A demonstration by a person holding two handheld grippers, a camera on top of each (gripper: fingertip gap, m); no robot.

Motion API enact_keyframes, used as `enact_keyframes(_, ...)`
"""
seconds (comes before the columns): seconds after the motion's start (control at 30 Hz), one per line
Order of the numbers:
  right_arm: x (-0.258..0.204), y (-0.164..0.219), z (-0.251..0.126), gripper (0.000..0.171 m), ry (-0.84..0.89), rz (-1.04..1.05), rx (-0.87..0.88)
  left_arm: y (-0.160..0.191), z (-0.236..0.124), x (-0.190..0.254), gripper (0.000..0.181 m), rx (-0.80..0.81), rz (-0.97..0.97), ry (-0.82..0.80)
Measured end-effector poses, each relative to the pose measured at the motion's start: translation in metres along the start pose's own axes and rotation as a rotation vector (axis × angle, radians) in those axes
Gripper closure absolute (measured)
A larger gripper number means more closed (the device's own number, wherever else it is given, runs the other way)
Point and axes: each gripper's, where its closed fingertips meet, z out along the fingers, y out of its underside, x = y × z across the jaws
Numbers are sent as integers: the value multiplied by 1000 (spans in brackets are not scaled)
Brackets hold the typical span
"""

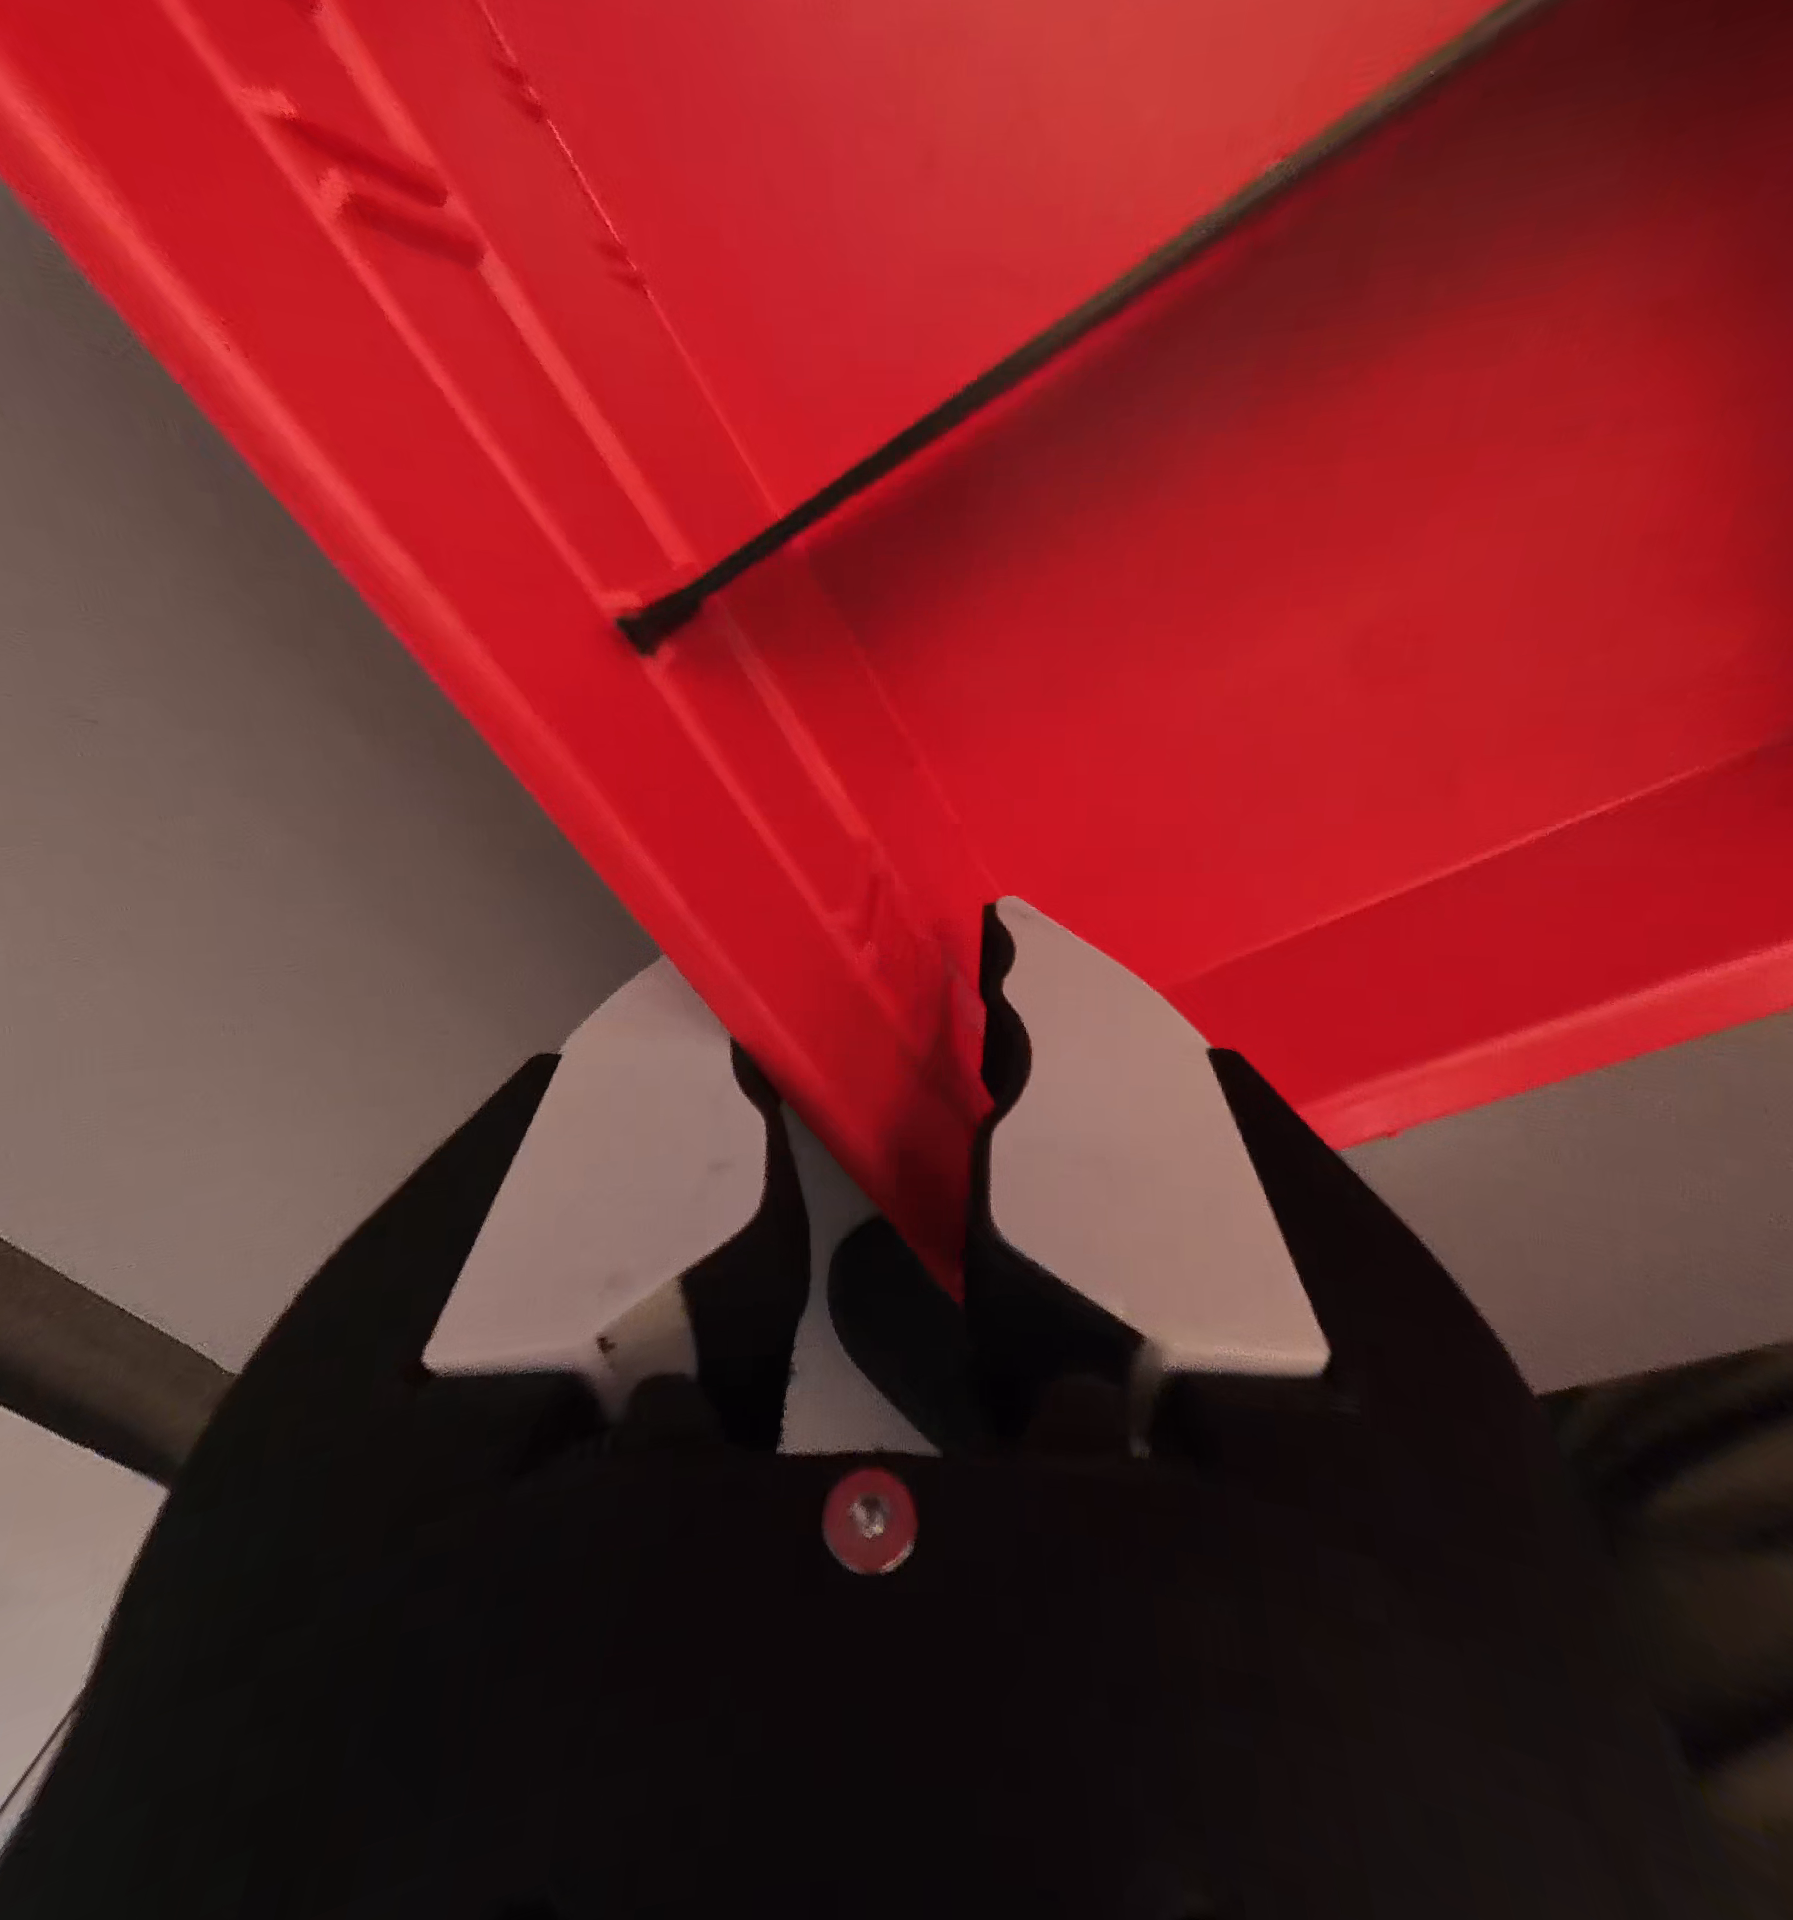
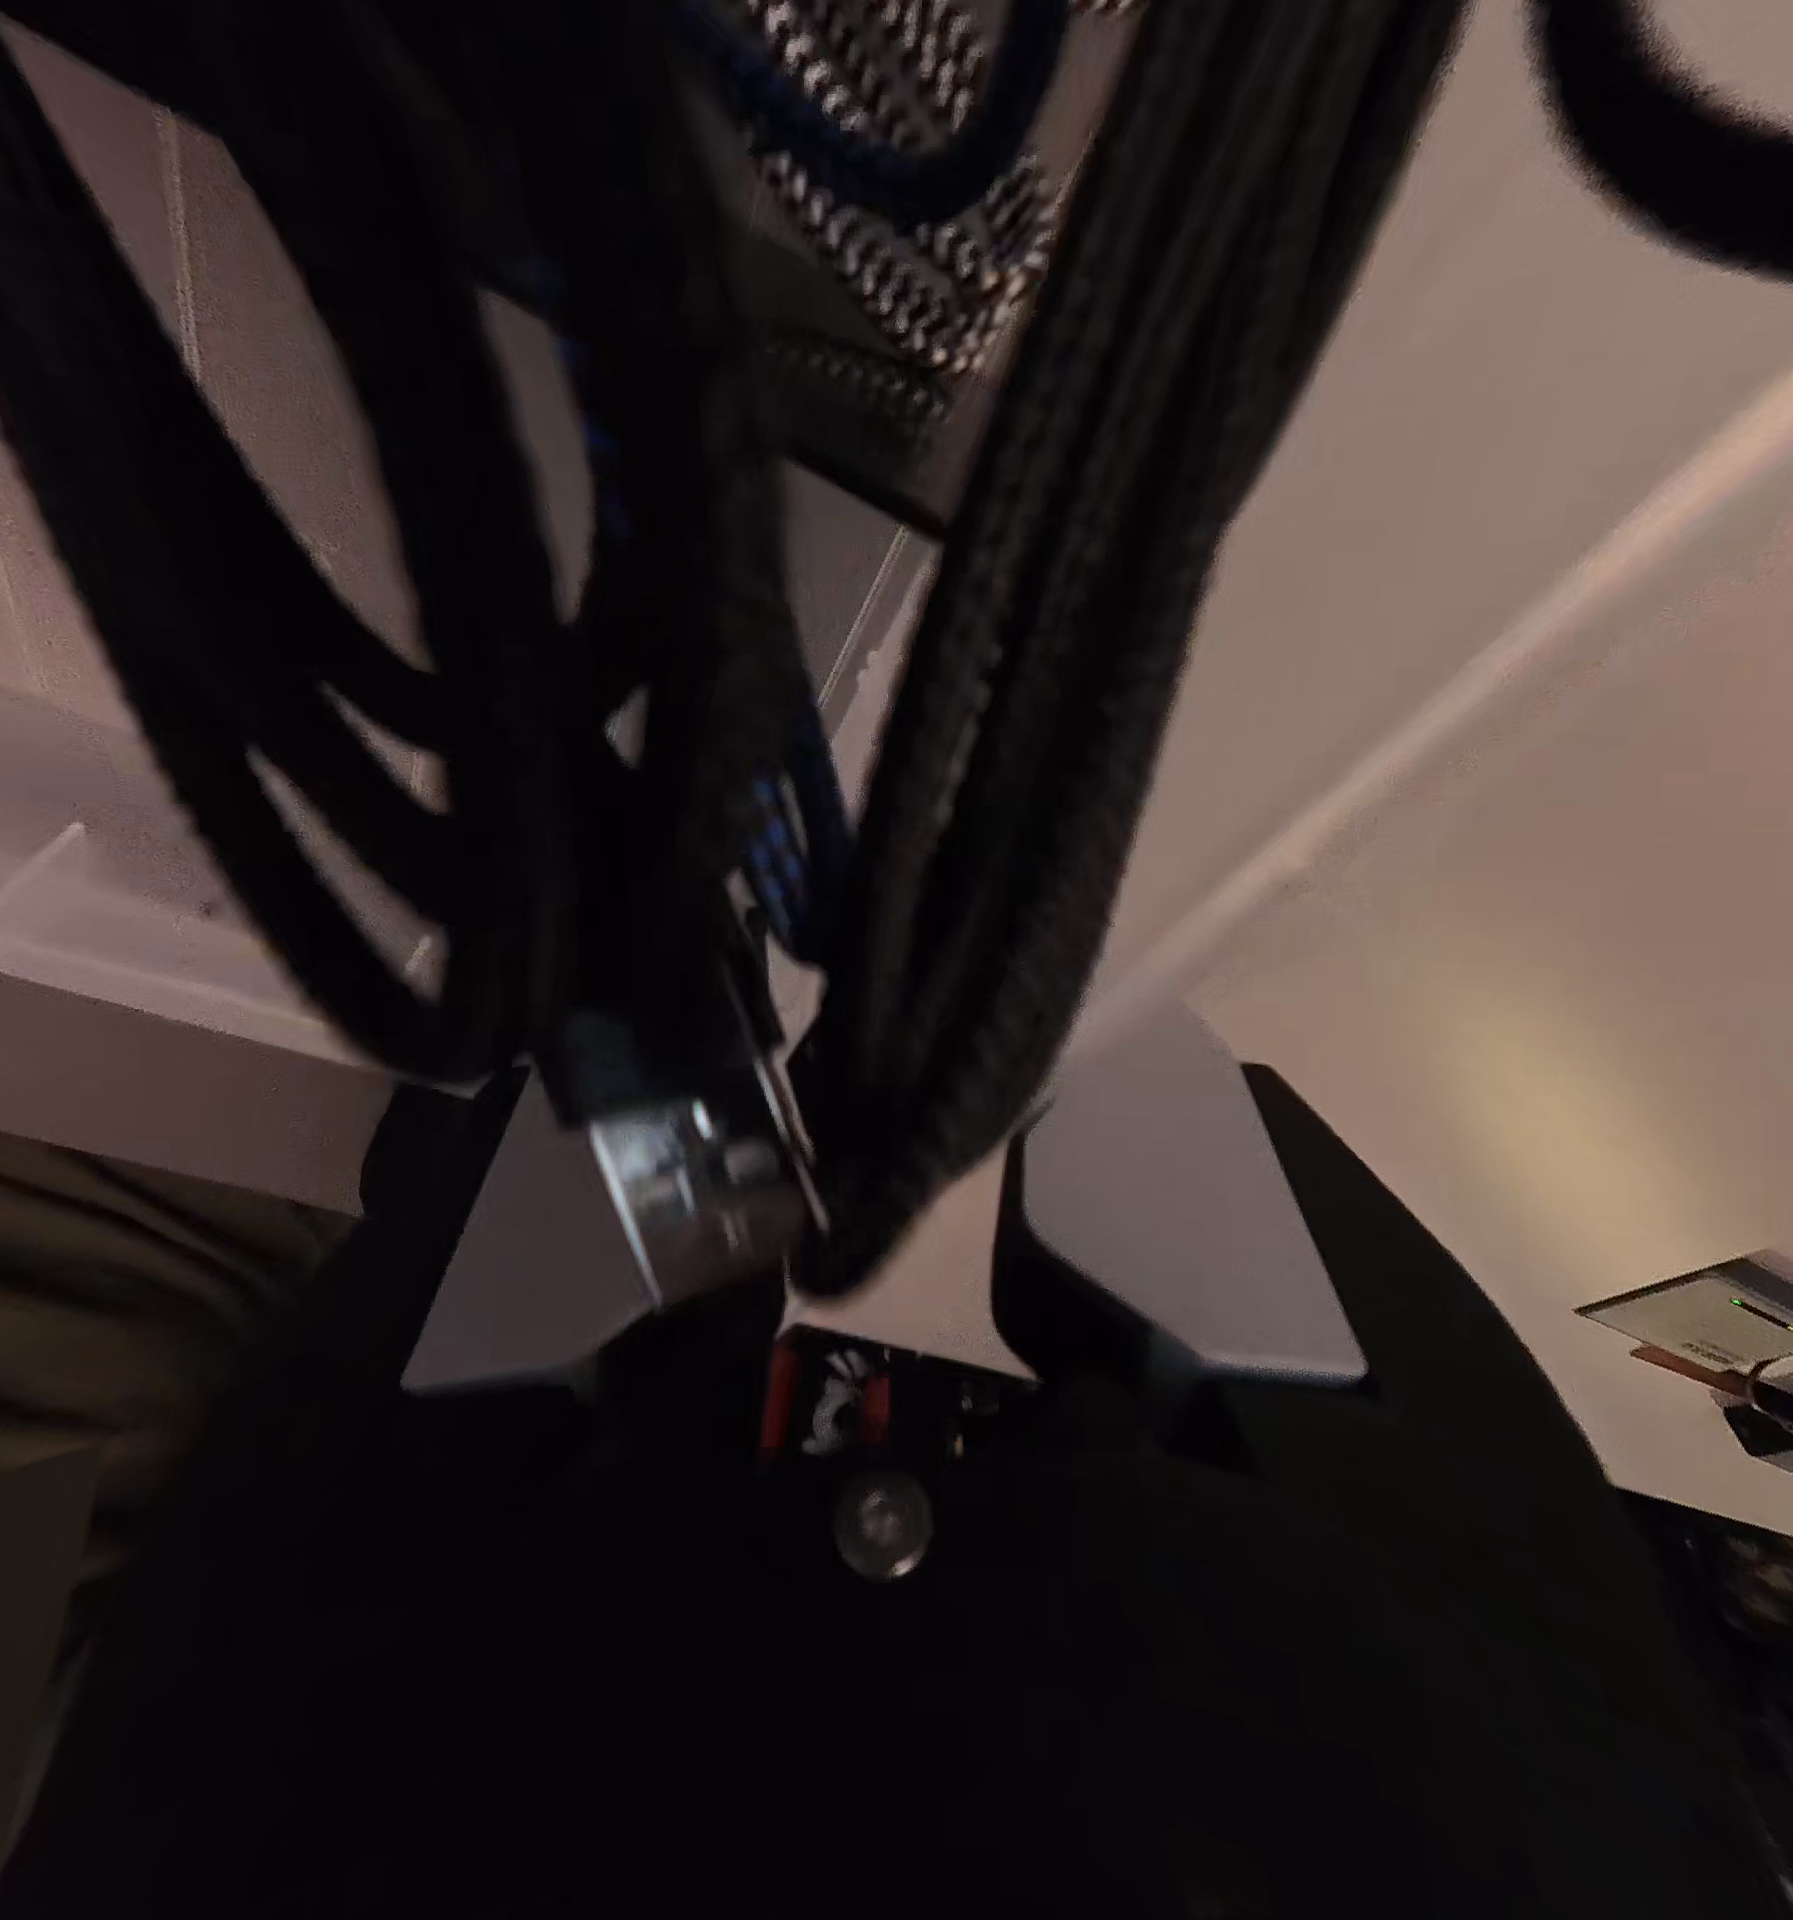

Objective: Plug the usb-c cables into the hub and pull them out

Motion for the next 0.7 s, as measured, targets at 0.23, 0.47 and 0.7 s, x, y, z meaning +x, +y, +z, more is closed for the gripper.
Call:
enact_keyframes(0.23, 10, 2, -66, 119, 147, 101, 303, 8, -23, 7, 149, 59, 37, 40)
enact_keyframes(0.47, -82, -23, -168, 119, 376, -193, 817, 8, -53, 1, 152, 208, 34, 74)
enact_keyframes(0.7, -279, -92, -189, 94, -260, -639, 1228, 2, -73, 17, 154, 310, 105, 115)
